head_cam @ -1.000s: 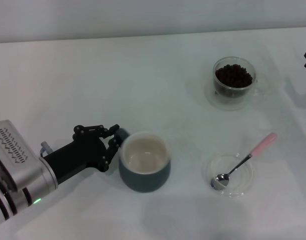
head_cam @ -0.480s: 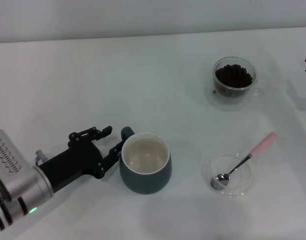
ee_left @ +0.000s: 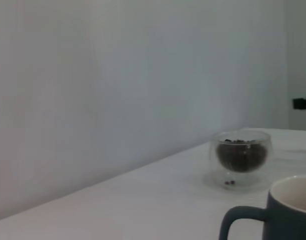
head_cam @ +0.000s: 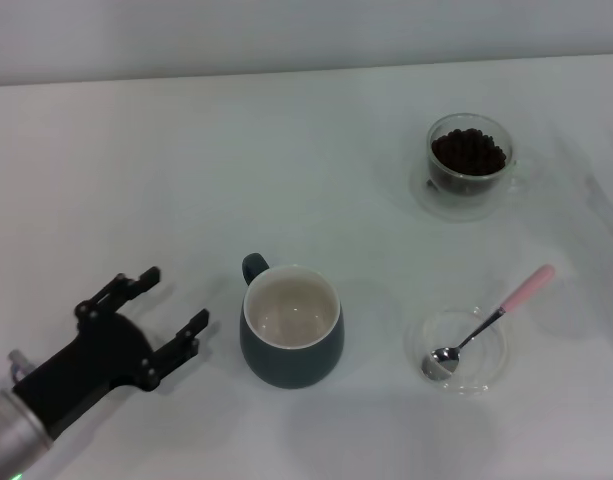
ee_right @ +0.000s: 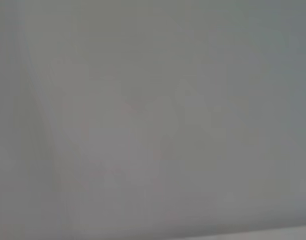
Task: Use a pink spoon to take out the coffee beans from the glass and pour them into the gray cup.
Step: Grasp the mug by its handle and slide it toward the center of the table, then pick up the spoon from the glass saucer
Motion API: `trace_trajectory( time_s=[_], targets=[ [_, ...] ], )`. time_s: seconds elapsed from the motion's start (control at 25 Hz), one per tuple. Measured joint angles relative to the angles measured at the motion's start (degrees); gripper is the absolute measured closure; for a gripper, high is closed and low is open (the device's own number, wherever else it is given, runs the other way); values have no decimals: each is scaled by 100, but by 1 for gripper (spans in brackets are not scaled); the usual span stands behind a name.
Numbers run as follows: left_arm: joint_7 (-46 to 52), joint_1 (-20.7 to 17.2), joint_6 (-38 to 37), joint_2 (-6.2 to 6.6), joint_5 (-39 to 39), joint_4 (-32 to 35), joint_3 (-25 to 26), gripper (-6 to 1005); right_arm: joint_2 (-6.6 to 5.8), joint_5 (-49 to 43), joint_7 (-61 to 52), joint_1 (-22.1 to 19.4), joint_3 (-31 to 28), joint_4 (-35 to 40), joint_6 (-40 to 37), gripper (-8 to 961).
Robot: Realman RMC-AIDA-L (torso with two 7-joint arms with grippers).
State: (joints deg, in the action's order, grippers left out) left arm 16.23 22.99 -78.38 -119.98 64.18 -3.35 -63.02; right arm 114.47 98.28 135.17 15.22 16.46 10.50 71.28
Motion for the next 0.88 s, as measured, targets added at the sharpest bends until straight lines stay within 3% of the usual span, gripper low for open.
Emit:
trace_trajectory(
  time_s=[0.28,0.4,0.6,0.88],
  targets=[
    [-266,-516,-214,45,-314,113,-2,225,-62,-4,-1966,-330,945,509,128,116],
    [-321,-718,-380,71,-545,219,-2,225,-114,-35,-2764,-450,1164,505,270,118],
    [-322,-1063,-541,89,-1204,493,0,224,-185,-411,-3835,-595,1265,434,661,120],
    [-315,-1163,-760,88,-1850,517,0,224,-196,-1121,-4853,-623,1272,213,952,124]
  ],
)
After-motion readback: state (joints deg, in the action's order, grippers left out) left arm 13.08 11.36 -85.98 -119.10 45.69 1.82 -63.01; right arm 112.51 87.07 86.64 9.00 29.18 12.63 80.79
